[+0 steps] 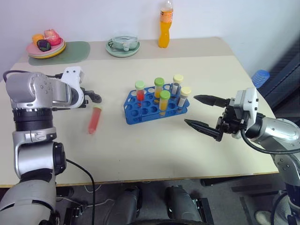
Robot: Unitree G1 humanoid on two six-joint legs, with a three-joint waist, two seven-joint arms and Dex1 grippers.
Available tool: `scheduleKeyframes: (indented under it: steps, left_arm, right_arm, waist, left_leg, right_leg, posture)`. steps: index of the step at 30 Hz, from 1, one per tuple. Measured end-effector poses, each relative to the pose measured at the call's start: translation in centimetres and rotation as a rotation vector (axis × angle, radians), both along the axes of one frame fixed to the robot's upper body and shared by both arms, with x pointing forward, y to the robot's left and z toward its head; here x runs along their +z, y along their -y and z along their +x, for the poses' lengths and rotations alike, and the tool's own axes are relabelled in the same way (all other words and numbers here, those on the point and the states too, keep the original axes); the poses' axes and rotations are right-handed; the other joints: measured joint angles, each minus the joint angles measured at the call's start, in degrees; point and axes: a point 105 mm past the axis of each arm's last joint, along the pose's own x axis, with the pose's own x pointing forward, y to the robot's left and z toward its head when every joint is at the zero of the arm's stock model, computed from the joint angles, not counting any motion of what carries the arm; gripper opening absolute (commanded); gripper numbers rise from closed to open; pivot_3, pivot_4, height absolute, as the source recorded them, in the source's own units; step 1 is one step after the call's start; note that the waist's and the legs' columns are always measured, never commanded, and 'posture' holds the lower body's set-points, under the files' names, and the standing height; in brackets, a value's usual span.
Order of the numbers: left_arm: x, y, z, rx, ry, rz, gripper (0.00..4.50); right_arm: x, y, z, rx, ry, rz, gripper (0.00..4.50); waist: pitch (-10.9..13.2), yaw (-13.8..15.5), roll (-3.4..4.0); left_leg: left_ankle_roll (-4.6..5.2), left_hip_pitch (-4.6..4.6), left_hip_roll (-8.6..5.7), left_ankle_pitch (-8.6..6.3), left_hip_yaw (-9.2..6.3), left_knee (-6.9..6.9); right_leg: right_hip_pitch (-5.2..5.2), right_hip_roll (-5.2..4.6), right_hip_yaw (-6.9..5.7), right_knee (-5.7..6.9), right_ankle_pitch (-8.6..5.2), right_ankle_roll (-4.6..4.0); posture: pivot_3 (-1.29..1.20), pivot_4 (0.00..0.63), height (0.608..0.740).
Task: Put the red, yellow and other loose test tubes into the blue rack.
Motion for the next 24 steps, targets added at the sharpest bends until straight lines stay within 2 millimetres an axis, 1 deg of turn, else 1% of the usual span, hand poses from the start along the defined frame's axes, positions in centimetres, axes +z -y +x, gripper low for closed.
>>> scheduleKeyframes:
  steps: [5,9,12,16,19,24]
  left_arm:
    - [-2.2,0.4,-0.3,-0.003,-0.106,0.003,4.22]
    - [-3.3,0.5,-0.4,0.019,-0.157,0.009,4.22]
    - [-4.5,1.0,-0.4,0.038,-0.206,0.011,4.22]
    - [-4.7,1.6,0.0,0.075,-0.221,0.023,4.22]
    - [-4.8,1.5,0.1,0.118,-0.223,0.043,3.38]
    - [-4.8,1.1,0.1,0.162,-0.221,0.054,1.06]
  right_arm:
    - [-0.2,0.0,0.0,-0.003,-0.003,-0.004,4.29]
    - [-0.3,0.1,0.0,-0.005,-0.003,-0.01,4.29]
    - [-0.3,0.0,0.0,-0.005,-0.002,-0.009,4.29]
    - [-0.4,0.0,0.0,-0.008,-0.006,-0.001,4.29]
    - [-0.5,0.0,0.0,-0.012,-0.008,0.001,4.33]
    - [-0.6,0.0,0.0,-0.014,-0.011,0.003,4.33]
  waist:
    - [0.0,0.5,0.0]
    - [0.0,0.7,0.0]
    - [0.0,0.7,0.0]
    - [0.0,0.7,-0.01]
    - [0.0,0.7,0.0]
    - [0.0,0.7,0.0]
  left_leg:
    - [0.0,-0.02,0.0,0.0,0.01,0.03]
    - [0.0,-0.03,0.0,0.0,0.02,0.04]
    - [0.0,-0.04,-0.01,0.0,0.02,0.06]
    - [0.0,-0.04,-0.01,0.0,0.02,0.08]
    - [0.0,-0.04,-0.01,0.0,0.03,0.09]
    - [0.0,-0.04,-0.02,0.0,0.04,0.09]
  right_leg:
    - [-0.03,0.0,0.02,0.0,0.0,0.0]
    - [-0.03,-0.01,0.02,0.0,0.0,0.0]
    - [-0.02,-0.01,0.02,0.0,0.0,0.0]
    - [-0.03,-0.01,0.02,0.02,0.01,0.01]
    - [-0.04,-0.01,0.02,0.05,0.01,0.01]
    - [-0.04,-0.01,0.02,0.06,0.01,0.01]
  posture:
    - [0.0,0.15,0.74]
    - [0.0,0.15,0.74]
    - [0.0,0.15,0.74]
    - [0.0,0.15,0.74]
    - [0.0,0.15,0.74]
    - [0.0,0.15,0.74]
